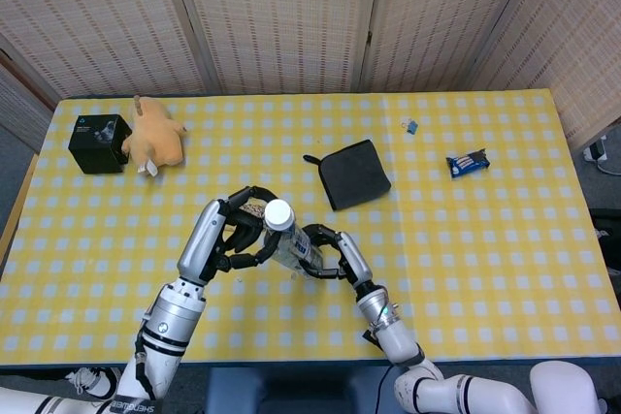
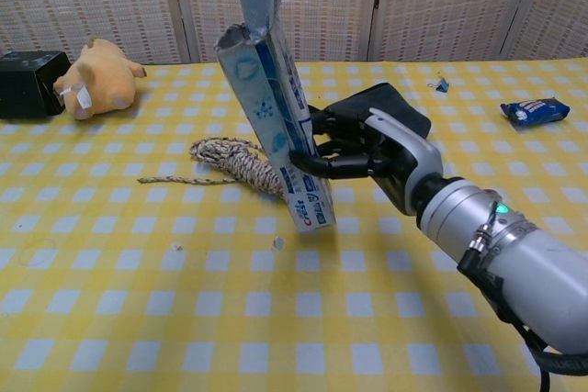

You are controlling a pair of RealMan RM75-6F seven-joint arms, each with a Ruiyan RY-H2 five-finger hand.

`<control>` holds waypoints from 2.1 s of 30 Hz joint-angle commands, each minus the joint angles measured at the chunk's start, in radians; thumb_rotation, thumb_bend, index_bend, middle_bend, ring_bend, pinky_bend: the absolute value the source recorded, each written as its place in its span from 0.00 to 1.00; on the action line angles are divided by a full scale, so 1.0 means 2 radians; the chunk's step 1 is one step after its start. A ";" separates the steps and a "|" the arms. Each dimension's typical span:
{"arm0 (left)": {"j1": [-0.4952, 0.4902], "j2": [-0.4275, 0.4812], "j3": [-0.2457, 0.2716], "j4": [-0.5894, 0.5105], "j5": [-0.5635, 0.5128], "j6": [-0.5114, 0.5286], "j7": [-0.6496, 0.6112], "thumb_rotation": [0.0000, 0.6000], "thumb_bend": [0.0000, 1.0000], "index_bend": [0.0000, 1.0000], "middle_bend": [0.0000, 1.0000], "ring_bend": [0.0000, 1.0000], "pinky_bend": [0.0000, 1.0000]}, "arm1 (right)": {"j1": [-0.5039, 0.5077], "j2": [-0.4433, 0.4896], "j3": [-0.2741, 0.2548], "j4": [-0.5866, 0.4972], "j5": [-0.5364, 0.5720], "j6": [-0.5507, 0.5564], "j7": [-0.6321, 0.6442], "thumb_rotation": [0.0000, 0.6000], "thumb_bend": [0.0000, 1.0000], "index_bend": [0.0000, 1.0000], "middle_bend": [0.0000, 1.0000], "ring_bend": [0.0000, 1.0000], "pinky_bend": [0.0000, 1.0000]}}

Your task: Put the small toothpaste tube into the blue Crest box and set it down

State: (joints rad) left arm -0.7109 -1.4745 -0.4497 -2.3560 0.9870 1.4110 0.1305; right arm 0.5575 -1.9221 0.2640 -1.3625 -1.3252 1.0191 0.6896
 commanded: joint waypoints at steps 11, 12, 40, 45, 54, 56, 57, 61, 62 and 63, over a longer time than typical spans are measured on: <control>0.000 -0.010 -0.010 0.000 -0.011 0.021 0.013 1.00 0.79 0.90 1.00 1.00 1.00 | -0.009 0.014 -0.009 -0.017 -0.014 0.015 0.013 1.00 0.35 0.56 0.32 0.38 0.45; 0.000 -0.010 -0.011 0.000 -0.012 0.023 0.013 1.00 0.79 0.90 1.00 1.00 1.00 | -0.009 0.014 -0.010 -0.018 -0.015 0.016 0.014 1.00 0.35 0.56 0.32 0.38 0.45; -0.004 -0.036 -0.037 0.000 -0.033 0.057 0.020 1.00 0.79 0.90 1.00 1.00 1.00 | -0.013 0.025 -0.017 -0.010 -0.022 0.016 0.060 1.00 0.35 0.56 0.32 0.38 0.45; -0.005 -0.040 -0.038 0.000 -0.036 0.057 0.021 1.00 0.79 0.90 1.00 1.00 1.00 | -0.013 0.028 -0.017 -0.011 -0.024 0.015 0.067 1.00 0.35 0.56 0.32 0.38 0.45; -0.003 -0.039 -0.041 0.000 -0.044 0.054 0.018 1.00 0.79 0.90 1.00 1.00 1.00 | -0.013 0.034 -0.018 -0.014 -0.026 0.015 0.077 1.00 0.35 0.56 0.32 0.38 0.45; -0.003 -0.040 -0.042 0.000 -0.045 0.054 0.017 1.00 0.79 0.90 1.00 1.00 1.00 | -0.013 0.035 -0.019 -0.016 -0.027 0.014 0.079 1.00 0.35 0.56 0.32 0.38 0.45; -0.003 -0.040 -0.042 0.000 -0.045 0.054 0.017 1.00 0.79 0.90 1.00 1.00 1.00 | -0.013 0.035 -0.020 -0.016 -0.027 0.014 0.079 1.00 0.35 0.56 0.32 0.38 0.45; -0.002 -0.039 -0.045 0.000 -0.048 0.055 0.014 1.00 0.79 0.90 1.00 1.00 1.00 | -0.015 0.037 -0.023 -0.017 -0.031 0.017 0.082 1.00 0.35 0.56 0.32 0.38 0.45; -0.002 -0.038 -0.046 0.000 -0.049 0.055 0.013 1.00 0.79 0.90 1.00 1.00 1.00 | -0.015 0.037 -0.024 -0.018 -0.032 0.017 0.082 1.00 0.35 0.56 0.32 0.38 0.45; -0.001 -0.037 -0.047 0.000 -0.050 0.054 0.012 1.00 0.79 0.90 1.00 1.00 1.00 | -0.015 0.038 -0.025 -0.019 -0.034 0.018 0.082 1.00 0.35 0.56 0.32 0.38 0.45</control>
State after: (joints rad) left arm -0.7144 -1.5503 -0.5428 -2.3560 0.8875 1.5202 0.1561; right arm 0.5279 -1.8470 0.2148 -1.3988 -1.3908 1.0542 0.8538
